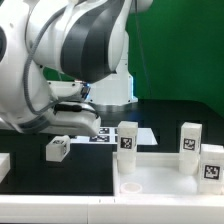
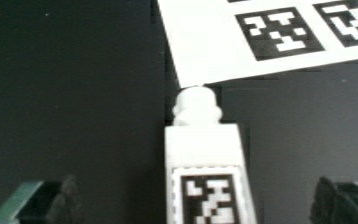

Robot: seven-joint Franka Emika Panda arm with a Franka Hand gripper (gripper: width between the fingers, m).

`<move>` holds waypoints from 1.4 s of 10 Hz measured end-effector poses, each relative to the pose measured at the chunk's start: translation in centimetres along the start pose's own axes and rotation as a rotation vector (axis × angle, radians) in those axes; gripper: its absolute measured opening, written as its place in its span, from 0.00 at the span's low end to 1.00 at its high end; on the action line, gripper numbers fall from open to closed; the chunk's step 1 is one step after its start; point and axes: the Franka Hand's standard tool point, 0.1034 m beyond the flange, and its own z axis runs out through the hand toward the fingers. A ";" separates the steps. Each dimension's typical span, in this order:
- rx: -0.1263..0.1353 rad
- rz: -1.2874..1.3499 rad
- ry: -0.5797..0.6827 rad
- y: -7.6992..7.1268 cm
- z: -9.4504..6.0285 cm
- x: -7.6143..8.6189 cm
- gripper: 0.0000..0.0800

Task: Assemble square table

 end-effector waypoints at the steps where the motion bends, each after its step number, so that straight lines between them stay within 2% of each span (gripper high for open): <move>1: 0.002 0.021 0.003 -0.1 0.4 0.3 0.81; 4: 0.001 0.042 -0.001 0.2 0.7 0.4 0.81; 5: -0.008 0.025 0.012 0.1 0.5 0.6 0.81; 7: -0.022 -0.080 0.077 -1.3 -0.8 1.6 0.81; 9: -0.027 -0.110 0.093 -2.5 -1.1 1.7 0.81; 12: -0.014 -0.088 0.075 -1.9 -0.9 1.5 0.81; 13: 0.004 -0.053 0.007 -1.5 -0.3 1.0 0.81; 14: 0.012 -0.025 -0.050 -1.3 -0.1 1.2 0.81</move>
Offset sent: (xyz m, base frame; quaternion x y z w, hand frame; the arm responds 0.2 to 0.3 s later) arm 0.0000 0.0000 0.0000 0.0000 0.0000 0.0000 1.0000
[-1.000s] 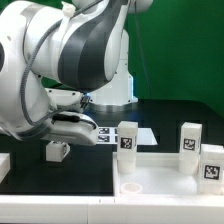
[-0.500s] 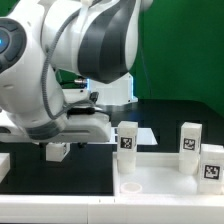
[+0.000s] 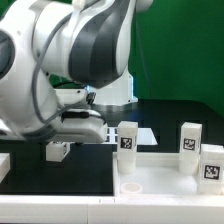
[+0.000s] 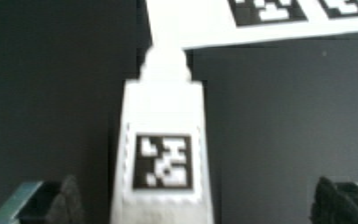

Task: Assemble square table

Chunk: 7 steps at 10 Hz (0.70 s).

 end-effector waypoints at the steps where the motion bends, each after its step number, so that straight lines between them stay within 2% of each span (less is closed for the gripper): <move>1: 0.008 0.021 -0.047 0.2 0.1 0.2 0.81; 3: 0.002 0.030 -0.041 0.2 0.7 0.8 0.81; 6: 0.008 0.035 -0.046 0.5 0.9 0.8 0.81; 7: 0.009 0.035 -0.046 0.5 0.9 0.8 0.66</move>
Offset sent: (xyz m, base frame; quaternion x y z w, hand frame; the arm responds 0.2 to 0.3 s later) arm -0.0144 0.0089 -0.0041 -0.0010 -0.0255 0.0136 0.9996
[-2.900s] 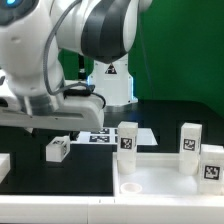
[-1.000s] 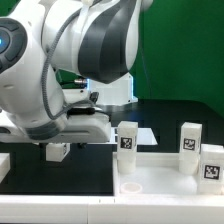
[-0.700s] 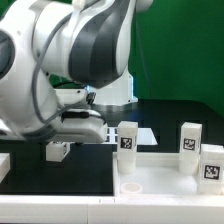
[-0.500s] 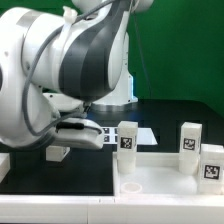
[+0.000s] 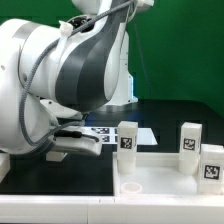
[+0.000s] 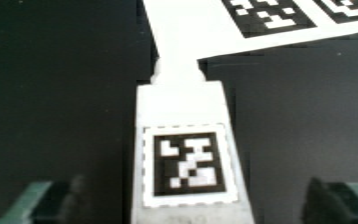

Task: Assemble square table

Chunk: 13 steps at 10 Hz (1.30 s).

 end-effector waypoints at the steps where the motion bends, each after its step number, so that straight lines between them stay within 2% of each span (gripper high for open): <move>1: 0.001 0.001 0.000 0.1 0.0 0.0 0.49; 2: 0.002 0.001 0.000 0.1 0.0 0.0 0.49; 3: 0.003 0.002 0.000 0.2 0.0 0.0 0.36; 4: 0.000 0.000 0.025 0.1 -0.4 0.1 0.36; 5: 0.001 -0.018 0.038 -0.4 -1.6 -0.6 0.36; 6: 0.015 -0.034 0.067 -1.1 -3.9 -2.0 0.36; 7: 0.043 -0.047 0.153 -1.6 -6.7 -3.0 0.36; 8: 0.018 -0.073 0.277 -1.3 -8.6 -3.3 0.36; 9: -0.010 -0.072 0.351 -1.0 -8.0 -3.4 0.36; 10: -0.007 -0.069 0.419 -1.0 -8.0 -3.3 0.36; 11: -0.023 -0.077 0.510 -1.5 -8.8 -3.0 0.36; 12: -0.042 -0.105 0.592 -3.2 -9.8 -3.0 0.36; 13: -0.029 -0.131 0.655 -5.3 -11.3 -3.8 0.36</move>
Offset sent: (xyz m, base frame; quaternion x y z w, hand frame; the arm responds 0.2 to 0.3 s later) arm 0.0000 0.0000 0.0000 0.0000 0.0650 0.0000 0.9979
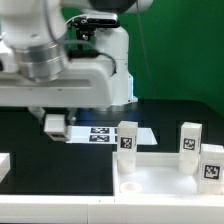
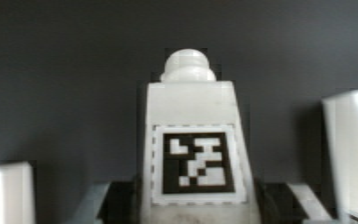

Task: Assemble square table

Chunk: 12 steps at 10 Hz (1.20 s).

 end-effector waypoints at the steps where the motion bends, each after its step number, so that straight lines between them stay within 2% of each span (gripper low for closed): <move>1: 0.022 -0.014 0.112 -1.9 -2.6 1.4 0.36; 2: 0.051 -0.011 0.186 -3.2 -4.2 2.0 0.36; 3: 0.046 -0.016 0.313 -4.3 -5.3 3.1 0.36; 5: 0.017 -0.012 0.428 -3.8 -5.1 3.1 0.36; 6: -0.001 -0.003 0.514 -3.4 -5.4 3.6 0.36; 7: -0.030 0.006 0.612 -3.5 -5.5 4.0 0.36; 8: -0.059 -0.010 0.716 -5.1 -5.4 4.3 0.36; 10: -0.064 0.004 0.883 -8.8 -5.8 5.6 0.36; 11: -0.057 0.011 0.927 -10.2 -5.4 5.7 0.36; 12: -0.061 0.008 0.939 -10.8 -4.6 5.6 0.36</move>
Offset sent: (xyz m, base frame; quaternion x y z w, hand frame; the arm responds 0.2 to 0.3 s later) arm 0.0000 0.0000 0.0000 0.0000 0.1938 0.0000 0.9810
